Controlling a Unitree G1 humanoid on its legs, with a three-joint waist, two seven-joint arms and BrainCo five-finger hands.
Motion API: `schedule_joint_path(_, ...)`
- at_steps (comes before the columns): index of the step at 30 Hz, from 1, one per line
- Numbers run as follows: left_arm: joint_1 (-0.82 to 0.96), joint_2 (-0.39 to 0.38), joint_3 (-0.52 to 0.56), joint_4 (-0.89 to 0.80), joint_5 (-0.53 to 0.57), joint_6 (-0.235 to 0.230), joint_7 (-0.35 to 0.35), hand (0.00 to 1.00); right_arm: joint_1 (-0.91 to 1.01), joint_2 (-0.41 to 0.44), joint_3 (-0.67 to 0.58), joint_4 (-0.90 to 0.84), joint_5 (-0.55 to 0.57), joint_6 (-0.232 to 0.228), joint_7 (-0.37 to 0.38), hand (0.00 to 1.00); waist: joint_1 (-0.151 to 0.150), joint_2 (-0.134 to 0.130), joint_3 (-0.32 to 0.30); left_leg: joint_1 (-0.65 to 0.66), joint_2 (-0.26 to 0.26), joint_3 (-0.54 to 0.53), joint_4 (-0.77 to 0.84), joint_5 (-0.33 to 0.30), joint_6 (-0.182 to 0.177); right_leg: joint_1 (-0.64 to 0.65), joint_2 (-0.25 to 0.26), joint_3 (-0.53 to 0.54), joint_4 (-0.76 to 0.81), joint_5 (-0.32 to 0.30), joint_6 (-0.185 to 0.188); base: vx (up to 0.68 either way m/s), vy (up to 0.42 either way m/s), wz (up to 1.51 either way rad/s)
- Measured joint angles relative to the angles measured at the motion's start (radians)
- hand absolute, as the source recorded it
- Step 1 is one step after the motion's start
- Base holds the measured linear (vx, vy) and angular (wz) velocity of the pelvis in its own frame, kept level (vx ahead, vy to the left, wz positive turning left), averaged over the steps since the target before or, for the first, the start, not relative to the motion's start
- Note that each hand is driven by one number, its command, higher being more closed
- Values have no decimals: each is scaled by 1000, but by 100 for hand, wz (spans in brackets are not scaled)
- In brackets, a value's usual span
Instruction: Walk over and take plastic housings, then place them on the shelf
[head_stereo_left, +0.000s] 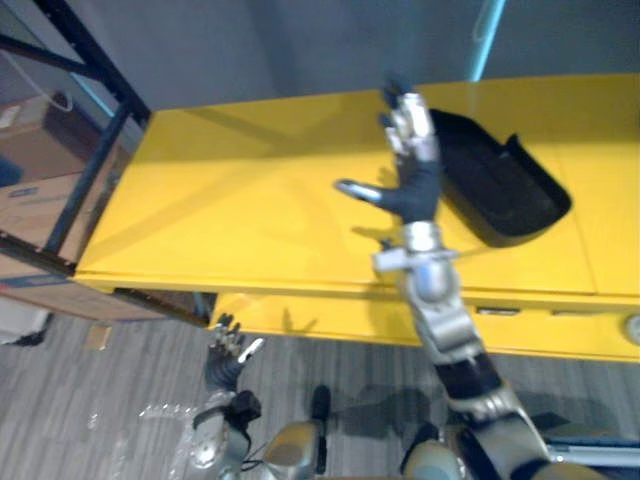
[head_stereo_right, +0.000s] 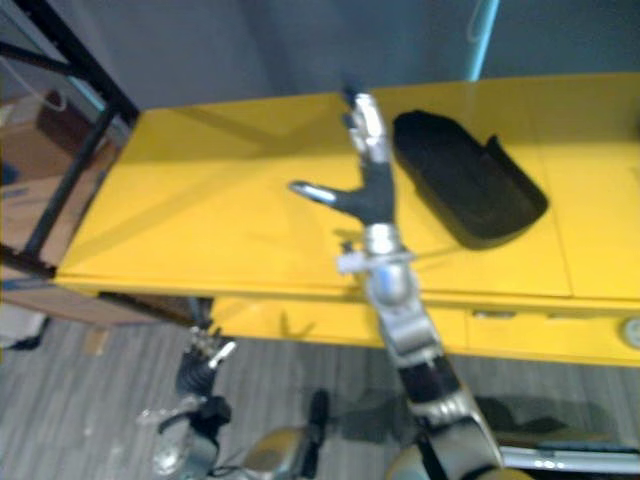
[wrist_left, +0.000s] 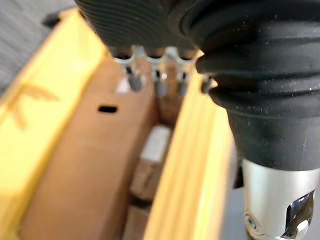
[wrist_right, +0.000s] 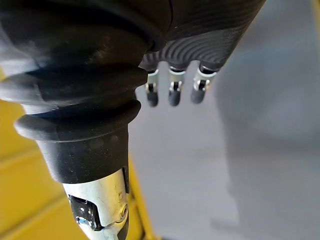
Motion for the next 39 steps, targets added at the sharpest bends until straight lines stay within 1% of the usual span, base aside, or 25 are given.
schedule_joint_path(1,2,6,4,0,0,1,3,0,11,-20,-35,0,0,2,15,0,-8,-8,-4,1,0,5,0,-3,0,6,3,2,-15,9,0,48,35,-18)
schedule_joint_path(2,6,20,13,-2,1,1,4,0,33,-67,-94,0,0,7,38,0,-23,-25,-13,1,0,14,0,-10,3,14,7,8,-43,23,3,55,28,-24)
schedule_joint_path(3,6,29,25,-6,3,3,4,0,57,-126,-142,0,-2,10,61,0,-28,-37,-20,2,1,26,2,-15,-1,14,11,20,-57,31,5,55,22,-26)
schedule_joint_path(5,20,30,36,-13,24,6,8,0,96,-228,-177,0,-23,10,96,0,-33,-44,-24,1,2,30,10,-19,3,16,12,23,-65,39,8,58,6,-11)
schedule_joint_path(6,31,33,35,-17,34,6,5,0,114,-291,-181,2,-26,11,116,0,-34,-46,-25,1,2,30,16,-24,3,20,12,23,-65,42,11,52,0,2)
schedule_joint_path(8,35,38,28,-22,38,6,6,0,125,-356,-179,12,-32,12,141,0,-34,-47,-25,15,5,29,13,-27,3,34,14,24,-68,47,17,43,3,1)
schedule_joint_path(10,44,59,20,-23,39,5,6,0,125,-401,-167,35,-63,16,143,0,-33,-56,-32,17,7,31,16,-39,2,38,16,25,-70,51,20,0,0,0)
schedule_joint_path(11,46,73,19,-23,39,6,6,0,125,-419,-160,61,-69,30,143,0,-32,-63,-36,17,9,32,15,-42,6,38,18,25,-72,59,24,0,0,0)
schedule_joint_path(13,45,81,16,-23,40,6,6,0,124,-434,-157,111,-94,46,144,0,-31,-65,-37,17,14,32,15,-45,9,38,22,27,-72,80,30,-6,23,1)
schedule_joint_path(16,46,110,16,-23,62,20,5,0,123,-470,-106,174,-104,49,172,0,-27,-74,-42,18,14,42,14,-48,14,37,21,27,-76,99,35,-6,45,-1)
schedule_joint_path(19,44,136,16,-23,70,31,3,0,120,-500,-44,230,-137,47,207,0,-24,-86,-49,14,10,36,15,-47,16,37,18,27,-77,100,35,10,21,5)
schedule_joint_path(23,46,142,16,-50,69,47,1,0,115,-530,-22,311,-138,48,207,0,-24,-86,-49,8,0,25,19,-38,16,38,11,25,-77,100,35,18,15,9)
schedule_joint_path(27,46,143,17,-71,69,65,1,0,119,-546,-21,322,-138,49,229,0,-24,-86,-49,-2,-5,20,21,-38,16,33,9,26,-77,100,35,8,10,7)
schedule_joint_path(31,46,144,21,-76,70,65,2,0,149,-546,-14,327,-142,49,232,0,-21,-87,-49,-5,-3,21,19,-45,14,30,8,27,-77,100,36,0,0,0)
schedule_joint_path(32,46,145,22,-76,70,66,2,0,162,-546,-14,331,-161,49,231,0,-20,-88,-48,-6,-2,22,19,-50,21,30,8,28,-76,101,36,0,0,0)
schedule_joint_path(34,46,146,28,-76,70,67,2,0,177,-546,-14,338,-177,49,232,0,-19,-90,-47,-5,-1,24,19,-52,22,29,9,29,-76,101,36,0,0,0)
schedule_joint_path(37,46,164,30,-79,70,68,3,0,196,-546,-14,365,-177,48,231,0,-17,-92,-45,-12,3,25,31,-60,23,26,11,33,-75,105,43,0,0,0)
schedule_joint_path(39,45,188,35,-85,70,68,4,0,201,-546,-14,373,-177,48,228,0,-14,-97,-33,-30,7,28,74,-83,24,23,12,37,-70,105,43,-3,15,-5)
